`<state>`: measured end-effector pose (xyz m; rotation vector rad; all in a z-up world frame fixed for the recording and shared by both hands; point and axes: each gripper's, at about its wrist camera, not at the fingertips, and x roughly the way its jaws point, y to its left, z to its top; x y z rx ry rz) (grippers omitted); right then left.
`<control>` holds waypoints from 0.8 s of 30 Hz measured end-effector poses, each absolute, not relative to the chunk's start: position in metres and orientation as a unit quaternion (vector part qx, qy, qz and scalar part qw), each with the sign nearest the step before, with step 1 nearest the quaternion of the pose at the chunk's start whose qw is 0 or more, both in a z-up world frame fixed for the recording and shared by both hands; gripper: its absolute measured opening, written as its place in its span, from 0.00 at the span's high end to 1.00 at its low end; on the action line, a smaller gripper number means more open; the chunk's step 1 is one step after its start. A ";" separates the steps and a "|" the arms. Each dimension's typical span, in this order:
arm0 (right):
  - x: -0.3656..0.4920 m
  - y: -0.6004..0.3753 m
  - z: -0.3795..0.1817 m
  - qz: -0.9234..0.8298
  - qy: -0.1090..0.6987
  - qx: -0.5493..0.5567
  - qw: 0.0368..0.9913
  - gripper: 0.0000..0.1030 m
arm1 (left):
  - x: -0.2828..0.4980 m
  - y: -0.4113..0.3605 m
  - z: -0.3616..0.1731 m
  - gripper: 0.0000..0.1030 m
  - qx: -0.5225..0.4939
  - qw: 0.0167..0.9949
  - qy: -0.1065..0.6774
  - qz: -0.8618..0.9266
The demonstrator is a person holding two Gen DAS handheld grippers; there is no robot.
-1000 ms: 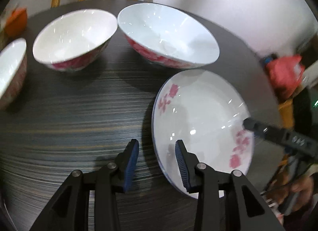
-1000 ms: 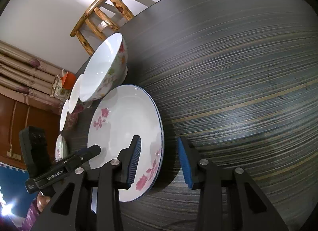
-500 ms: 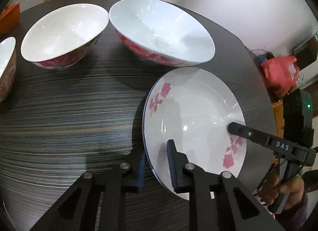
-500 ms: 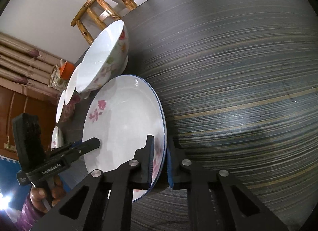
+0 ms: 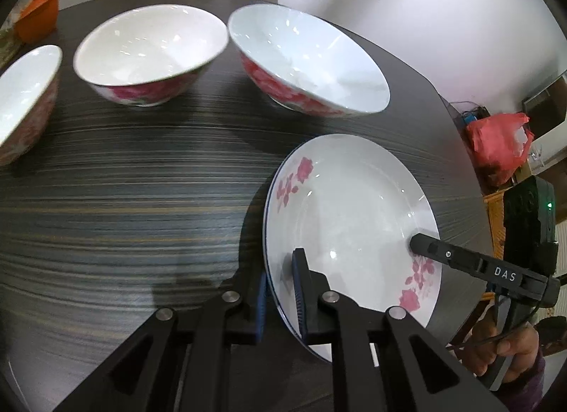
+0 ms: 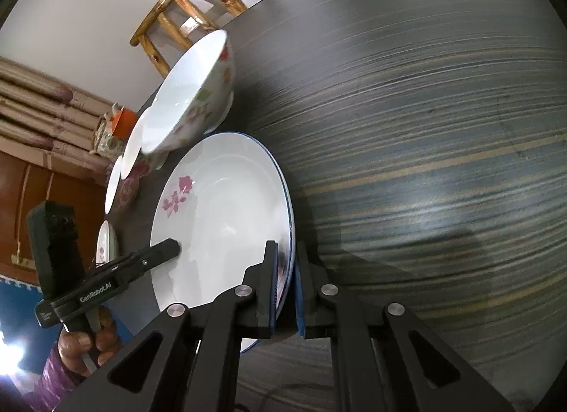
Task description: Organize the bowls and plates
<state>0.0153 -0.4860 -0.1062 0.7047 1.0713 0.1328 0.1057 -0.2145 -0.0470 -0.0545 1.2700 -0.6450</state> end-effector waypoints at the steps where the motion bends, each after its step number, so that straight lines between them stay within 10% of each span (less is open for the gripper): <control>1: 0.014 -0.483 -0.105 0.066 0.499 0.331 0.798 0.91 | 0.104 -0.210 -0.045 0.87 -0.025 0.760 0.580 -0.294; 24: 0.081 -0.276 -0.046 0.207 0.502 0.283 0.791 0.90 | 0.102 0.014 0.021 0.87 -0.114 0.830 0.530 -0.129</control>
